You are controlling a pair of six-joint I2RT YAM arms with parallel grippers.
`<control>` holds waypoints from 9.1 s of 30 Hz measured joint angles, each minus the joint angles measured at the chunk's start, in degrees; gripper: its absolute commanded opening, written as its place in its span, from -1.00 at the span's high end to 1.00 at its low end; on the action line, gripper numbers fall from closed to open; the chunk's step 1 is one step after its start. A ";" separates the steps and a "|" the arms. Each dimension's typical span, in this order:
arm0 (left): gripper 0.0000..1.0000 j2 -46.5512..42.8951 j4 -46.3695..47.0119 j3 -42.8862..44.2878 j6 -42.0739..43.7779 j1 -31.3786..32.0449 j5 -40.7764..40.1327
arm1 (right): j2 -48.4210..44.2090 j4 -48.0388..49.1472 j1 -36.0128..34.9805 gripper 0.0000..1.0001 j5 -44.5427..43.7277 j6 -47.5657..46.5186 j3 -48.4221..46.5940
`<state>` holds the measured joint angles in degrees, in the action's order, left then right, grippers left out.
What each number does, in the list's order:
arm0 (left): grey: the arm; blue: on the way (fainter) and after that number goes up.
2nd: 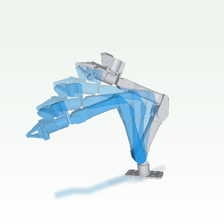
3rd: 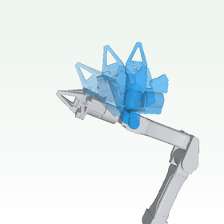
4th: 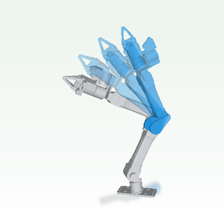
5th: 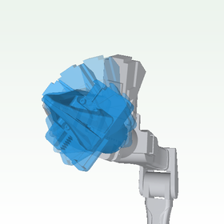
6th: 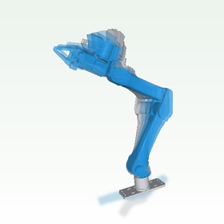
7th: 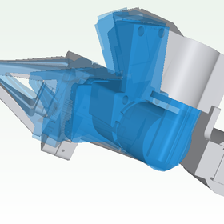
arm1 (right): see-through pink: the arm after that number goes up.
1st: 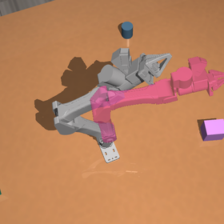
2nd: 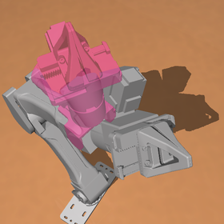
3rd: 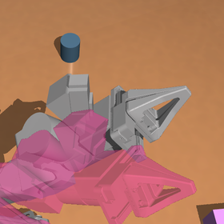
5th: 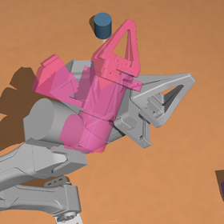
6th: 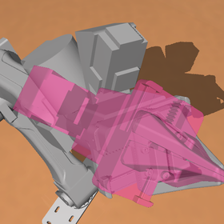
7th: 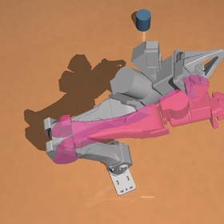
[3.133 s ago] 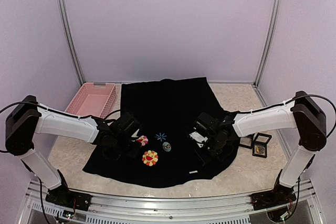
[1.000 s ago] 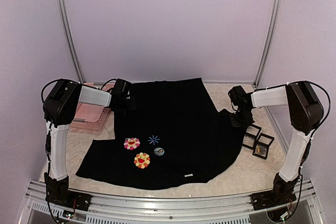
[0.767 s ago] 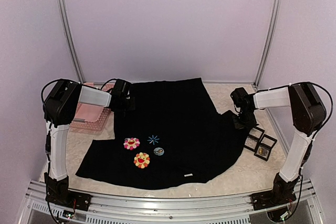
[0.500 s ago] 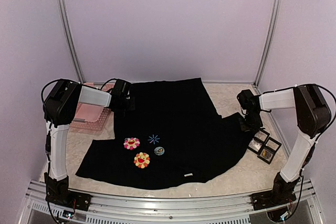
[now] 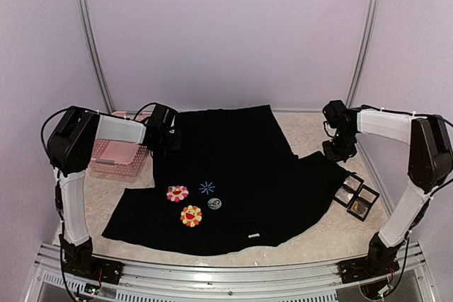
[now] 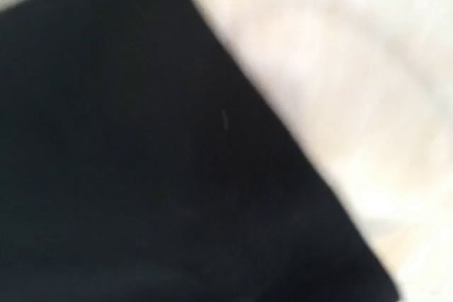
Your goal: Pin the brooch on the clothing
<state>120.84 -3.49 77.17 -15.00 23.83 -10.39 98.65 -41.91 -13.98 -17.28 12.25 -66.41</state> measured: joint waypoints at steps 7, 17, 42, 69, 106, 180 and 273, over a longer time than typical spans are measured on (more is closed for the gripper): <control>-0.15 -15.06 -0.96 -2.58 0.46 5.38 0.55 | -8.33 -8.90 -1.20 0.51 1.07 2.34 -7.21; -0.19 -30.82 0.46 -17.84 -2.73 13.22 3.19 | -18.53 -18.75 -3.91 0.34 0.94 15.93 10.86; -0.20 -33.16 0.11 -20.28 -2.60 17.75 6.97 | -14.47 -10.10 1.42 0.11 -3.06 24.74 21.33; -0.20 -34.67 0.59 -20.28 -2.47 17.73 8.79 | -42.34 2.38 7.48 -0.84 7.13 39.60 36.26; -0.20 -34.73 1.36 -20.28 -2.47 16.33 12.98 | -33.94 8.83 9.27 -0.24 2.93 32.61 36.33; -0.18 -33.44 1.33 -20.28 -2.47 16.31 14.51 | -35.52 5.35 6.95 0.38 9.33 33.97 37.13; -0.28 -45.51 -2.62 -12.20 -3.23 15.98 31.17 | -16.11 50.80 -47.87 0.19 5.38 -12.41 6.97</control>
<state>75.33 -6.11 64.97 -18.24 39.81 20.78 82.54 8.88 -61.84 -11.90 -0.16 -59.44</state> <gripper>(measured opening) 0.621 0.409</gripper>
